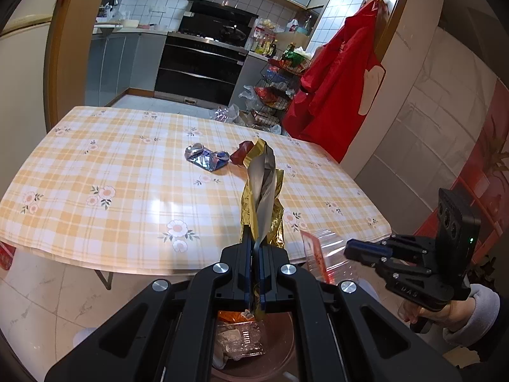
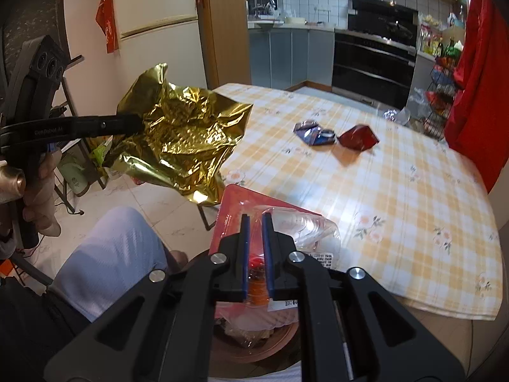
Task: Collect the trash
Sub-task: 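Carry the clear tray over the bin and open the right gripper while the left holds the foil, then lower the gold foil wrapper into the bin and open the left gripper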
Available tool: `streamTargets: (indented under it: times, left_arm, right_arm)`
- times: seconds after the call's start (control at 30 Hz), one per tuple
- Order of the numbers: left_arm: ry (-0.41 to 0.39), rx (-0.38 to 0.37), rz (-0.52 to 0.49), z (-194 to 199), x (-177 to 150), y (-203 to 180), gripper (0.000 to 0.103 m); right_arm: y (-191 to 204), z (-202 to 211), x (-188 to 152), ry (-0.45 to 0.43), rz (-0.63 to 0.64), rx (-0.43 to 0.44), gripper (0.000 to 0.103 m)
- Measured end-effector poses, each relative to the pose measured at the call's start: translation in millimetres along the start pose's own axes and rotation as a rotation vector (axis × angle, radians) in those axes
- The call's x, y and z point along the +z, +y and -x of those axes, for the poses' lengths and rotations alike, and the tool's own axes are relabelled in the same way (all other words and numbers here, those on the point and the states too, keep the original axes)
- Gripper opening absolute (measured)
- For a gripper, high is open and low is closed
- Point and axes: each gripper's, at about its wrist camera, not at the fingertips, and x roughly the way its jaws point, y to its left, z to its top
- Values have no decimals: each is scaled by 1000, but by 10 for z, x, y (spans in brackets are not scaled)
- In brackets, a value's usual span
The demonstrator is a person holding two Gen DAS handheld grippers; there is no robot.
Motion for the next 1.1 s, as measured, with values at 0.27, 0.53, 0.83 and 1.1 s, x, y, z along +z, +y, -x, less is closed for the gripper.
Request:
streamTargets:
  times: [0.27,0.53,0.83,1.1]
  left_arm:
    - [23,2,11,-51,-74,28,4]
    - [40,4,17,-88,-123,48,4]
    - [55,4,4,-113,-172,10,4]
    - [95,2,-8,-218,-237,-39,4]
  right_arm:
    - [-16,-197,-114,68,-38,48,13]
    - [-17,-320,-140,106,-75,78,21]
    - [-132,-170,-38,24,-93,-21,77]
    - [-329,-73,22,-40,-132,-119,97]
